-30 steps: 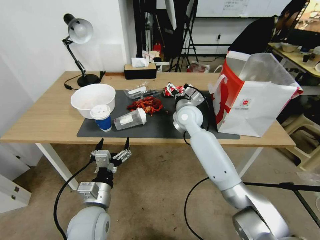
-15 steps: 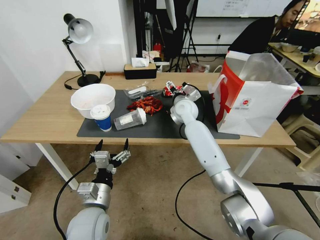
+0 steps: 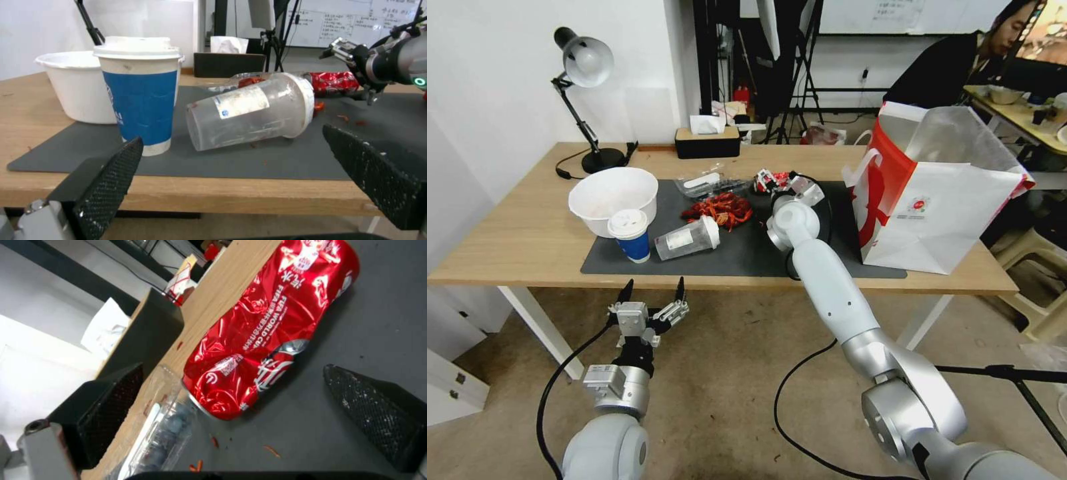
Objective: Pick up the trash from the table and place it into the takeout bag.
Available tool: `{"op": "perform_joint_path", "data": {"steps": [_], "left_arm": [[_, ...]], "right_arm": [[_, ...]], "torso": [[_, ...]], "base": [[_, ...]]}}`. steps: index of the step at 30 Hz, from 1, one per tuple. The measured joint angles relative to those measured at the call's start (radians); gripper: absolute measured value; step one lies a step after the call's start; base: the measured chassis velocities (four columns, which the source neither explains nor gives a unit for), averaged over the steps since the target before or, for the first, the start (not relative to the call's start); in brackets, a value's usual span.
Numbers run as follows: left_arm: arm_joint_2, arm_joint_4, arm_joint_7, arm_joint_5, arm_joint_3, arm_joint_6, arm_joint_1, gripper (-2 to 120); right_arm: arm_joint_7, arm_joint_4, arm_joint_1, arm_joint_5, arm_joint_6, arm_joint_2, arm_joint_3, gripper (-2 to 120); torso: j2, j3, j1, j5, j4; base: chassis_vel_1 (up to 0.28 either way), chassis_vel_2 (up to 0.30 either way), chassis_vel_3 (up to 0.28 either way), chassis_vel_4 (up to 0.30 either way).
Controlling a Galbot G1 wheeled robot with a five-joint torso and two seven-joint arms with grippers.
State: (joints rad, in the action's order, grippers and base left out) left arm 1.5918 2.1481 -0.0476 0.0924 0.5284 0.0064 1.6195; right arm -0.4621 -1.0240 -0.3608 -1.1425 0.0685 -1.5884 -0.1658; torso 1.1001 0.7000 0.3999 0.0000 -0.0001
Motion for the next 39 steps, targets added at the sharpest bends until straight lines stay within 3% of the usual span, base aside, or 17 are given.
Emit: {"op": "perform_joint_path", "data": {"steps": [29,39], "left_arm": [[0.005,0.023,-0.004,-0.018,-0.005,-0.006,0.034,100],[0.005,0.033,-0.007,-0.022,-0.008,-0.014,0.046,100]], "right_arm": [[0.180,0.157,0.054,-0.018,-0.024,-0.020,-0.046,100],[0.209,0.201,0.063,-0.012,-0.026,-0.020,-0.068,71]], "torso": [[0.000,0.000,0.000,0.0000,0.0001],[0.000,0.000,0.000,0.0001,0.0000]], "base": [[0.000,0.000,0.000,0.000],[0.000,0.000,0.000,0.000]]}}
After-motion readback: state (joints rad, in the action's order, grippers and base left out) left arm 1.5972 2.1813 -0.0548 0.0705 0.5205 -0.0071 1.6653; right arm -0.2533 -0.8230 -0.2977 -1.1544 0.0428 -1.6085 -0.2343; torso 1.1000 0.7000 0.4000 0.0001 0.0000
